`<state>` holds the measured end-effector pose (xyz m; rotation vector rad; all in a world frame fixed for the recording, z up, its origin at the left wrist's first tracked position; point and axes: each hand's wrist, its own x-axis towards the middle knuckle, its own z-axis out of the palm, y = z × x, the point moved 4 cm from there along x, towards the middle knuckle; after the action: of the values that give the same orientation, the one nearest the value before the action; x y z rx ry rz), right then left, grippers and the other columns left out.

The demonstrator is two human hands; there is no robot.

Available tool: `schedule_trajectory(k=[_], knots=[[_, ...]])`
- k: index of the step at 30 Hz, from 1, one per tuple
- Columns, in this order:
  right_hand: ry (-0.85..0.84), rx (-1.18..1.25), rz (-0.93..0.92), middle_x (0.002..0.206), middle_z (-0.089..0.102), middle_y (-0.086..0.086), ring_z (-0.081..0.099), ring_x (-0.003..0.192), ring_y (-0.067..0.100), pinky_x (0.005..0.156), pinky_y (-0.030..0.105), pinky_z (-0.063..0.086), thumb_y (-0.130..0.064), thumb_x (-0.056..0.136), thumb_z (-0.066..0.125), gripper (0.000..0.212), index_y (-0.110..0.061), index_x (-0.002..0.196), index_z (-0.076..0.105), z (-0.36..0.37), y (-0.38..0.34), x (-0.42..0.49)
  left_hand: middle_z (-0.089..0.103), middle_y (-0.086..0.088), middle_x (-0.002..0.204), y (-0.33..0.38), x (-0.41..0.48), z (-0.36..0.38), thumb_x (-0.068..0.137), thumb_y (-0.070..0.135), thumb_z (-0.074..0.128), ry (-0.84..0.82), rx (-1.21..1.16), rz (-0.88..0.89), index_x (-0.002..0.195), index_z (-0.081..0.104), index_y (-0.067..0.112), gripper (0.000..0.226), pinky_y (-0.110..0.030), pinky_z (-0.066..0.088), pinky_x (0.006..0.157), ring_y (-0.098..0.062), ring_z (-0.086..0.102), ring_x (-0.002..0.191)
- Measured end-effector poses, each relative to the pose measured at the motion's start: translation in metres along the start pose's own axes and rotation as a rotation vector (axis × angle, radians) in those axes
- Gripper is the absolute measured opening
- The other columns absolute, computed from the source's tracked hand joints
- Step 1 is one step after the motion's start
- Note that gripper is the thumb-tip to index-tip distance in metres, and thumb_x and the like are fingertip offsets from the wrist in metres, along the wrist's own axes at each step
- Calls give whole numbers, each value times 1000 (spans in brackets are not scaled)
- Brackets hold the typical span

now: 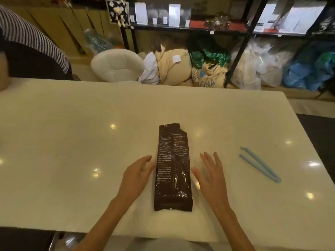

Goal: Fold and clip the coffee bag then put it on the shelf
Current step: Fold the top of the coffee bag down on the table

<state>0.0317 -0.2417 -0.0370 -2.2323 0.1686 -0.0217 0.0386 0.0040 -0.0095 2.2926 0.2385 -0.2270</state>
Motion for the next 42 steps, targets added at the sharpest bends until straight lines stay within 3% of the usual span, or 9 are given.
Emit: schedule_trajectory(k=[4,9,12,17,26,32,36,39,42], knots=[[-16,153,118,125,61,-12,48,124,6,108,36,41,-45,89,64,34,-30,120,67,17,-8,0,71,6,111,6,14,-2,97,34,53,-9,-146,-11,116,68,19,28,-34,56,88,-11,65,103],[-126,400,195,99,75,-13,71,95,9,80,24,59,-31,89,70,10,-32,98,71,18,-28,15,74,-2,106,16,24,5,97,30,56,-174,-568,-164,107,62,9,24,-34,58,86,-21,71,102],[-48,526,80,105,75,-12,70,97,3,78,19,57,-12,89,70,12,-21,95,75,-2,-54,25,74,-8,105,39,27,-13,97,24,56,-151,-727,-76,103,52,-1,26,-34,58,83,-20,72,97],[73,362,-149,114,63,-25,59,104,-14,80,5,51,-12,87,71,12,-21,95,71,-25,-78,42,72,-4,99,69,38,-35,97,9,56,-3,-589,192,93,58,8,4,-28,59,80,-12,70,92],[77,340,-111,108,63,-22,62,103,-4,74,12,56,-9,91,66,9,-19,90,64,-8,-59,54,70,10,93,61,51,-19,96,6,56,79,-473,252,88,60,19,16,-22,55,74,-5,69,87],[81,466,98,114,65,-3,65,107,13,93,34,57,-26,102,50,20,-17,117,61,1,-65,84,59,13,129,88,39,-15,100,14,50,-96,-364,590,138,53,20,39,-16,47,94,-9,55,121],[10,143,58,123,60,-8,60,111,9,100,31,49,-48,103,30,40,-35,133,54,2,-93,80,53,19,130,107,32,5,96,-2,54,109,-306,608,140,44,29,56,-28,50,99,-2,54,119],[-8,526,31,113,67,-17,67,104,5,93,25,54,-65,90,38,46,-43,126,57,-4,-110,63,58,16,126,117,22,16,98,-3,48,54,-490,573,144,41,28,56,-21,54,90,-1,60,113],[-44,723,29,117,69,-18,68,105,-1,85,20,57,-52,87,52,53,-32,136,51,-11,-108,63,46,8,145,119,13,24,99,-2,46,-172,-558,554,147,27,32,62,-18,45,103,-3,46,134]])
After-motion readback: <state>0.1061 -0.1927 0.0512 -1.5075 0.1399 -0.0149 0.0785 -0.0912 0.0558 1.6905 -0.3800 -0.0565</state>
